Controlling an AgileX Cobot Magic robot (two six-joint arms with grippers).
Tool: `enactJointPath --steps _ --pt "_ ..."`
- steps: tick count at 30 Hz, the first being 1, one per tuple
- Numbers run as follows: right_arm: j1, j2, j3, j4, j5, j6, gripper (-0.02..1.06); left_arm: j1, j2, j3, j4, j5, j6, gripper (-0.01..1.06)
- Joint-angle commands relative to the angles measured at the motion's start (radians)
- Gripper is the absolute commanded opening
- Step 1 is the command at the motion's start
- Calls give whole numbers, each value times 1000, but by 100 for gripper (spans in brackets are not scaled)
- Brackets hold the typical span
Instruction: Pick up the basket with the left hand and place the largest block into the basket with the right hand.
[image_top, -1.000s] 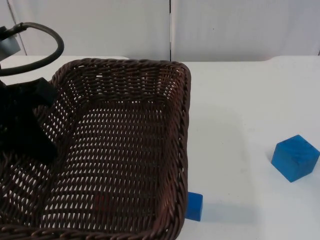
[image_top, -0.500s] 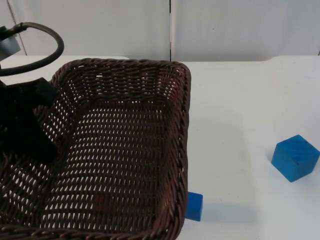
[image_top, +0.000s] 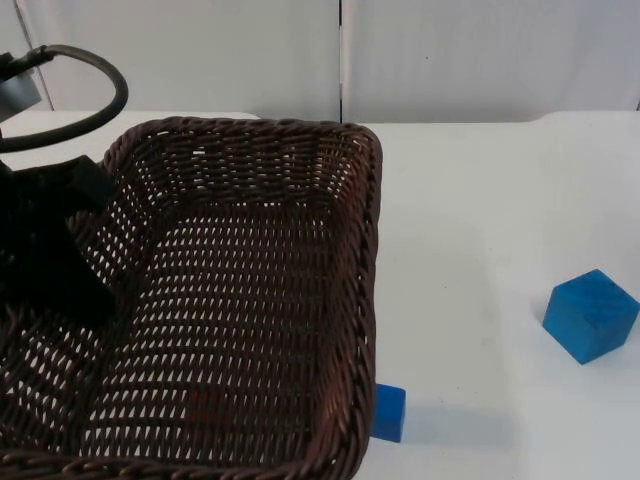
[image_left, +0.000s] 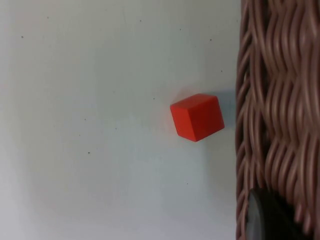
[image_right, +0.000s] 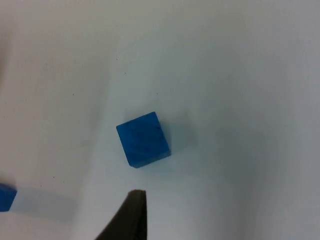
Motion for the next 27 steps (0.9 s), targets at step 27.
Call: enactJointPath --steps 27 --pt "183 522 -12 38 -277 -147 105 0 -12 -2 -13 9 2 0"
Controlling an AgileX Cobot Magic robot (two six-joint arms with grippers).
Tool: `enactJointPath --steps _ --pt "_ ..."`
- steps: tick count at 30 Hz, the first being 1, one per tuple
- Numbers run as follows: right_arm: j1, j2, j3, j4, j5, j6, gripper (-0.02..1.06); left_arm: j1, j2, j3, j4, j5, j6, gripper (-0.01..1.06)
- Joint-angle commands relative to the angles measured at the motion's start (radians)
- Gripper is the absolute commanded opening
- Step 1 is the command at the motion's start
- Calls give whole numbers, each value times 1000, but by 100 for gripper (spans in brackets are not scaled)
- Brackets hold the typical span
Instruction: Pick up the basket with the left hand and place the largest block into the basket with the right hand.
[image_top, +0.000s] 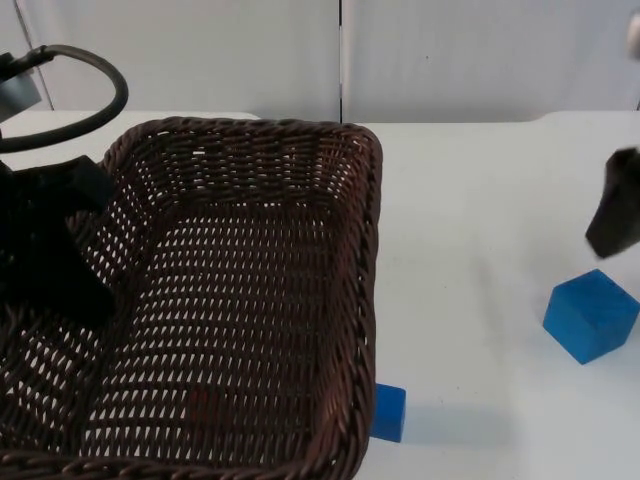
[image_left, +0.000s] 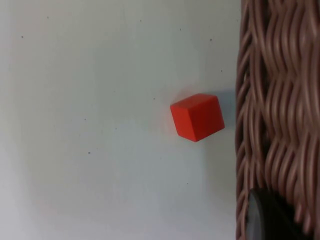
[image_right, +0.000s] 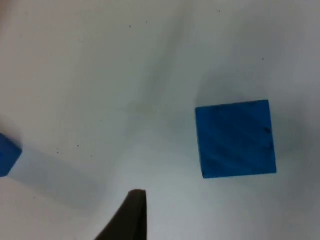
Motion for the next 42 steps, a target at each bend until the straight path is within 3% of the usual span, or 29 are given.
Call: enactJointPath --steps 1,16,34,36,38,39,42 --pt "8 45 -4 -28 -49 -8 105 0 -12 -2 -13 9 2 0" --pt "6 246 -4 -42 -325 -8 105 0 -12 -2 -11 9 2 0" --pt "6 366 -4 -19 -409 -8 103 0 -12 -2 -11 6 2 0" --pt "6 366 -4 -17 -407 -8 99 0 -12 -2 -11 6 2 0" --pt "6 366 -4 -17 -404 13 87 0 -12 -2 -11 6 2 0" --pt "6 366 -4 -17 -404 13 87 0 -12 -2 -11 6 2 0" --pt "6 366 -4 -17 -393 30 69 0 -12 -2 -11 6 2 0"
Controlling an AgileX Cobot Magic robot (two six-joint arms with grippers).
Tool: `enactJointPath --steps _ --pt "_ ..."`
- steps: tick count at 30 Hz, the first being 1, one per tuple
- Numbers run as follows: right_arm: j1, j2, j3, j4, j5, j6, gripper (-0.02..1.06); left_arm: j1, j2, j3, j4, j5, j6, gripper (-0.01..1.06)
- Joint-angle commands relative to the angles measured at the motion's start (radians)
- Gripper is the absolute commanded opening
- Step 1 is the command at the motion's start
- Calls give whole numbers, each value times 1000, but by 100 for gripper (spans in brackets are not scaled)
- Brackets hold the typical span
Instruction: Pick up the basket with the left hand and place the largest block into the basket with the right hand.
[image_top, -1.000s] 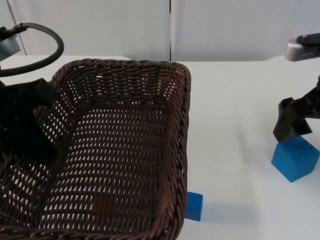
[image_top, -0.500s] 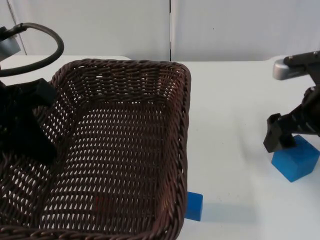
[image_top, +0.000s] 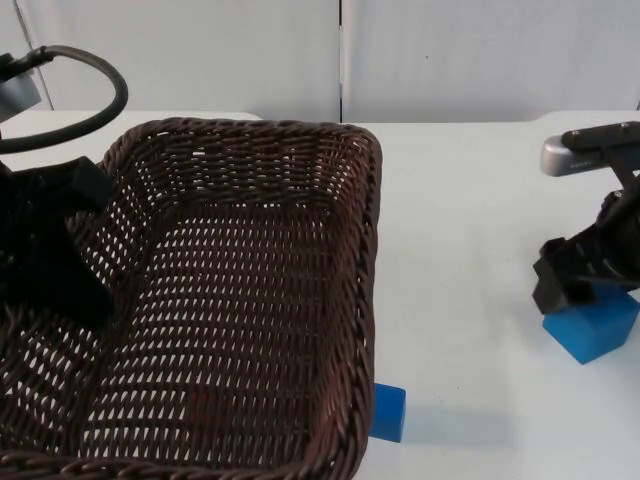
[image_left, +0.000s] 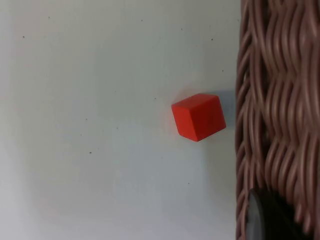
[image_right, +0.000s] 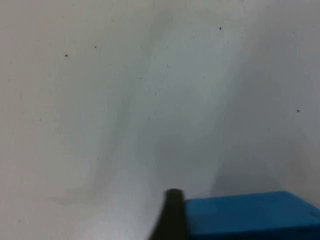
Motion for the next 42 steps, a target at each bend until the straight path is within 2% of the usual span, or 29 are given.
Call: enactJointPath --steps 1,2,3,4,7,8,11,14,19,29,42 --pt "6 2 -4 4 5 10 62 0 -12 -2 -13 6 2 0" --pt "6 2 -4 4 8 11 56 0 -12 -2 -13 6 2 0" --pt "6 2 -4 4 8 11 56 0 -12 -2 -13 6 2 0" --pt "6 2 -4 4 8 11 43 0 -12 -2 -13 6 2 0" --pt "6 -3 -4 4 30 11 19 0 -12 -2 -13 6 2 0" --pt "6 -3 -4 4 30 11 19 0 -12 -2 -13 6 2 0" --pt "6 -39 -4 1 70 11 0 0 -12 -2 -13 6 2 0" --pt "6 -85 -4 -4 88 11 0 0 -12 -2 -13 6 2 0" --pt "6 -276 -4 -4 120 11 0 0 -12 -2 -13 6 2 0" --pt "6 -554 -4 13 119 11 0 0 -12 -2 -13 3 2 0" --pt "6 -603 -4 36 115 11 0 0 -12 -2 -13 1 2 0"
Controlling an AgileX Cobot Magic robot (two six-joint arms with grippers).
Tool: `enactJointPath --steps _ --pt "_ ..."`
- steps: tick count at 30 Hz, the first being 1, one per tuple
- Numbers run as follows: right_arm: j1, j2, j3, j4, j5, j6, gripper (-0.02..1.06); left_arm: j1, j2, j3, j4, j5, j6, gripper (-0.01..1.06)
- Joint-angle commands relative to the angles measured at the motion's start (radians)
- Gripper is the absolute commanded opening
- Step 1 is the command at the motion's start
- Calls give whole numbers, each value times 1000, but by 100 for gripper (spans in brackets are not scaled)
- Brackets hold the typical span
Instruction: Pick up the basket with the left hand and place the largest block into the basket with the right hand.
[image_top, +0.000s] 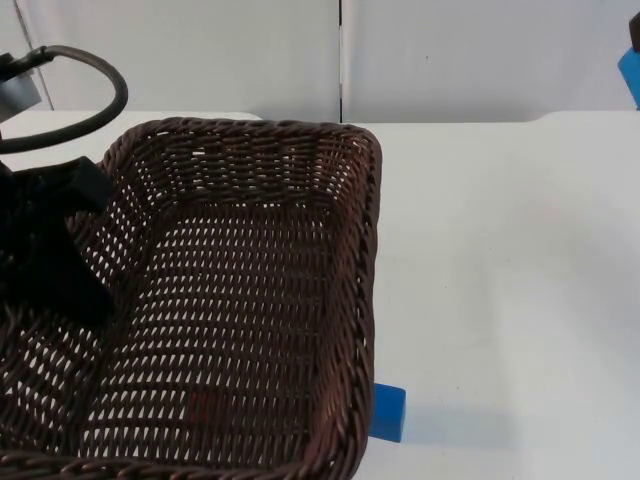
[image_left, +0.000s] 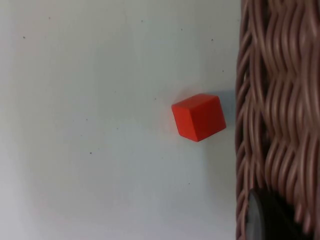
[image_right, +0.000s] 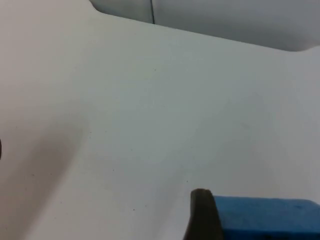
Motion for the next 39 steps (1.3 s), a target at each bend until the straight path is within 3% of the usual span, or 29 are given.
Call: enactJointPath --steps 1,19,26,35,39 --pt "6 -11 -4 4 1 1 0 0 -12 -2 -15 1 2 0" --pt "19 -11 -10 34 -2 -22 0 0 -10 -2 -15 3 2 0" --pt "157 20 -101 27 11 -69 0 0 -10 -2 -15 3 2 0" --pt "404 260 -421 23 171 -95 0 0 -10 -2 -15 3 2 0" --pt "470 339 -506 23 197 -127 0 0 -10 -2 -15 3 2 0"
